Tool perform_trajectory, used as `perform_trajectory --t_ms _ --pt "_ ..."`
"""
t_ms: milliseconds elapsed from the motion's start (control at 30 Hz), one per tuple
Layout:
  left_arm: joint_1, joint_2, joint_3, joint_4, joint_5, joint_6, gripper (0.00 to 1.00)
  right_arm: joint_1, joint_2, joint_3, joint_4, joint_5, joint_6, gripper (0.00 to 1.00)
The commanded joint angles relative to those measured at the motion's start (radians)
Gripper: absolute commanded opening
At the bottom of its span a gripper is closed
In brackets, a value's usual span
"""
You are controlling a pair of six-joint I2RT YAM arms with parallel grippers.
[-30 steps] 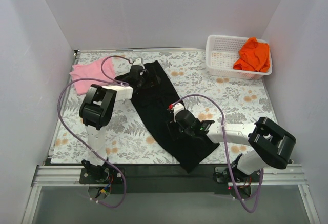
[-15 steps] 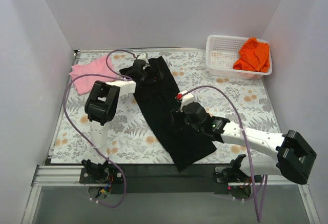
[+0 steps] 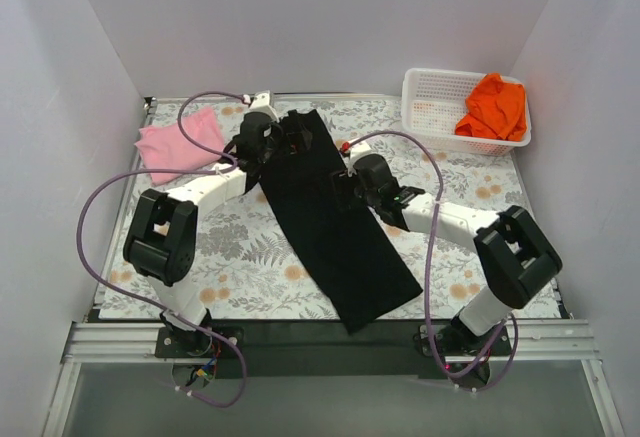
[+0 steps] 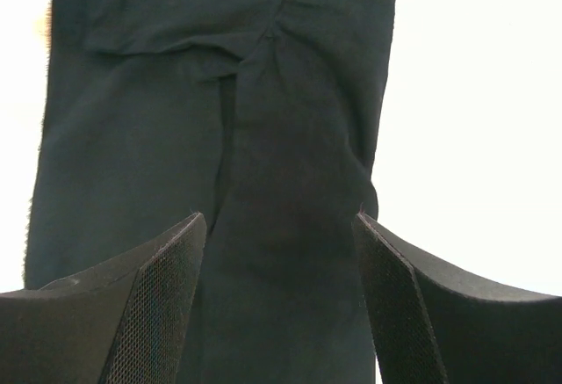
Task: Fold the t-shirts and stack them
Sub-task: Fold the tshirt
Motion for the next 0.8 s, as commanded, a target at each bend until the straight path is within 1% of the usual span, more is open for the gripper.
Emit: perform_trajectory --t_ms 0,133,233,400,500,633,767 --pt "0.003 -0.017 -0.066 -0.092 -0.120 -0.003 0.98 -0.020 0.086 0.059 0.077 -0.062 -0.040 0.61" --pt "0.004 0.042 -0.064 -0.144 -0.156 -0.029 0.98 -0.040 0.151 0.058 0.107 -0.105 -0.035 0.61" --pt "0.006 0.071 -0.083 -0.137 -0.168 -0.042 0.98 -0.043 0.184 0.051 0.130 -0.116 -0.041 0.61" --pt "0.007 0.138 -0.071 -0.151 -0.174 -0.048 0.98 -0.049 0.240 0.045 0.133 -0.116 -0.040 0.60" --pt "0.007 0.190 -0.045 -0.155 -0.168 -0.045 0.98 -0.050 0.250 0.019 0.124 -0.098 -0.001 0.60" --pt "0.018 0.270 0.012 -0.166 -0.145 -0.043 0.98 -0.060 0.273 -0.007 0.089 -0.119 0.034 0.60" --pt "0.020 0.329 0.105 -0.172 -0.116 -0.037 0.98 -0.060 0.292 -0.034 0.063 -0.153 0.060 0.59"
